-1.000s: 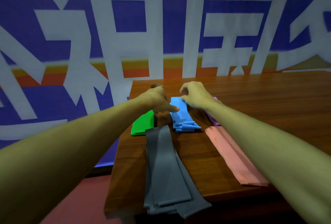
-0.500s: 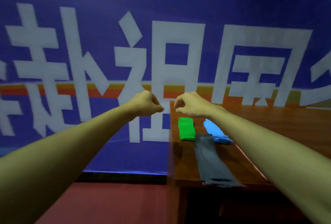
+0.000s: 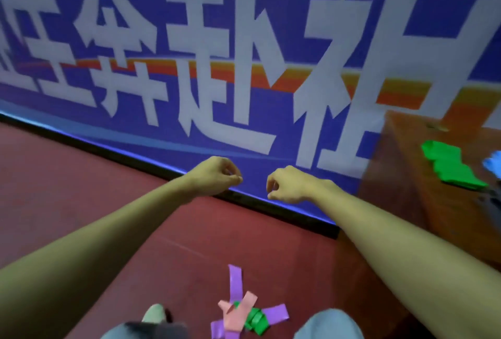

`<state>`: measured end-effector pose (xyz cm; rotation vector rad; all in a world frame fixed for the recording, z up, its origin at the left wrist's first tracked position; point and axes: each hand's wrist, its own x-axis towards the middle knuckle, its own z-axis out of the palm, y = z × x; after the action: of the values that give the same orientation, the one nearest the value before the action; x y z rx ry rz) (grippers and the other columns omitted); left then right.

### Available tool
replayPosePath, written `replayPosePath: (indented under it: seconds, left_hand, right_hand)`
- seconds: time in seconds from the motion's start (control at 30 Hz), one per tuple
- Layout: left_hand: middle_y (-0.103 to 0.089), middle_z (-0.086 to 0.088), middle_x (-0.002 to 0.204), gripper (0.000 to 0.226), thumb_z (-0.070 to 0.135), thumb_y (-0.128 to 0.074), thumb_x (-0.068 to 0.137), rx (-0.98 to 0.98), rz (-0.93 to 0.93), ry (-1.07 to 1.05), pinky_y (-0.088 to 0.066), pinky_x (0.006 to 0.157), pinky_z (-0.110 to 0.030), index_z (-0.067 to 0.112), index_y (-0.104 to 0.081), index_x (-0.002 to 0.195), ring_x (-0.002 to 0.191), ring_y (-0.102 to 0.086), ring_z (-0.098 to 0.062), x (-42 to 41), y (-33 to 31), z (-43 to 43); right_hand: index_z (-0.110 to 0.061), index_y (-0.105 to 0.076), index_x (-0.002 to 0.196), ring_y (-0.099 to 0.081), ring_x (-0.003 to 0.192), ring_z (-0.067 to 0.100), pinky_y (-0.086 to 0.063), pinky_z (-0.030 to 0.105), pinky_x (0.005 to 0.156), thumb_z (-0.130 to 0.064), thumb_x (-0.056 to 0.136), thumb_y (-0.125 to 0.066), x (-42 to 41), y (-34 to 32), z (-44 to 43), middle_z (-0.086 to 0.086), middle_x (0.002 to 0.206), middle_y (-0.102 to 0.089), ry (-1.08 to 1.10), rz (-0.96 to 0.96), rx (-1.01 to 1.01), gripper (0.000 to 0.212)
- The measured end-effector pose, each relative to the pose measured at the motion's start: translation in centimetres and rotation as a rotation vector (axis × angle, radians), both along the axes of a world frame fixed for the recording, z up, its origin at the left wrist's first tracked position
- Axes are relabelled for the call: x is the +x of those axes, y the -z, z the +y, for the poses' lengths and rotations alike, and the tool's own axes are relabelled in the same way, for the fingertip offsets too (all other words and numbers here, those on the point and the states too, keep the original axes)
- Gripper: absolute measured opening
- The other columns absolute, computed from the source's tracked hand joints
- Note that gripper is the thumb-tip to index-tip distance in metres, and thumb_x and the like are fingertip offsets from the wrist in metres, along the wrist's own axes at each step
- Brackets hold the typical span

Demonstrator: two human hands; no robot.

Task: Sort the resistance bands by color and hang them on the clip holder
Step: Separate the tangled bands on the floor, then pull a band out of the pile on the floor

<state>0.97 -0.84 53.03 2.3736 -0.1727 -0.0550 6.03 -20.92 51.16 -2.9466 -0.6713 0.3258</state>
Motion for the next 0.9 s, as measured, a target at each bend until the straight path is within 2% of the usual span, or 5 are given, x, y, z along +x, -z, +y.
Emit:
replayPosePath:
  seconds: [0.13,0.3,0.4,0.67,0.9]
  left_hand:
    - [-0.065,0.002,0.072,0.015,0.017,-0.065,0.086,-0.096,0.095,-0.047,-0.045,0.067,-0.026,0.025,-0.064,0.074,0.068,-0.057,-0.012,1.1,7.3,2.0]
    - [-0.063,0.002,0.068,0.014,0.009,-0.061,0.087,-0.197,0.272,-0.122,-0.041,0.055,-0.013,0.020,-0.064,0.078,0.058,-0.055,-0.002,2.3,18.7,1.6]
    - [-0.063,0.000,0.071,0.016,0.009,-0.060,0.087,-0.232,0.400,-0.157,-0.044,0.062,-0.022,0.020,-0.063,0.075,0.069,-0.059,-0.013,3.5,25.4,1.0]
    - [-0.065,0.001,0.070,0.017,0.010,-0.055,0.087,-0.287,0.597,-0.290,-0.044,0.063,-0.024,0.017,-0.064,0.074,0.065,-0.061,-0.014,5.5,41.6,0.5]
    - [-0.066,-0.001,0.072,0.016,0.010,-0.056,0.087,-0.293,0.719,-0.349,-0.050,0.074,-0.032,0.017,-0.063,0.074,0.069,-0.063,-0.017,6.5,52.1,0.4]
  right_hand:
    - [-0.019,-0.069,0.103,-0.061,0.100,0.017,-0.049,0.031,0.087,-0.026,0.089,-0.062,1.4,7.3,2.2,0.002,0.107,-0.068,-0.025,0.134,0.099,0.017]
    - [-0.021,-0.070,0.102,-0.062,0.098,0.012,-0.046,0.027,0.090,-0.025,0.089,-0.062,2.7,16.7,2.4,-0.003,0.103,-0.072,-0.096,0.230,0.197,0.016]
    - [-0.019,-0.070,0.103,-0.063,0.098,0.014,-0.046,0.027,0.089,-0.021,0.089,-0.062,3.6,22.5,1.3,-0.001,0.103,-0.071,-0.051,0.309,0.199,0.017]
    - [-0.018,-0.071,0.092,-0.055,0.076,0.012,-0.037,0.020,0.069,-0.015,0.087,-0.061,6.0,38.7,0.4,-0.006,0.075,-0.060,0.171,0.437,0.237,0.012]
    - [-0.019,-0.068,0.103,-0.062,0.107,0.028,-0.048,0.032,0.087,-0.019,0.088,-0.058,5.7,52.7,0.8,0.009,0.111,-0.069,0.308,0.597,0.087,0.019]
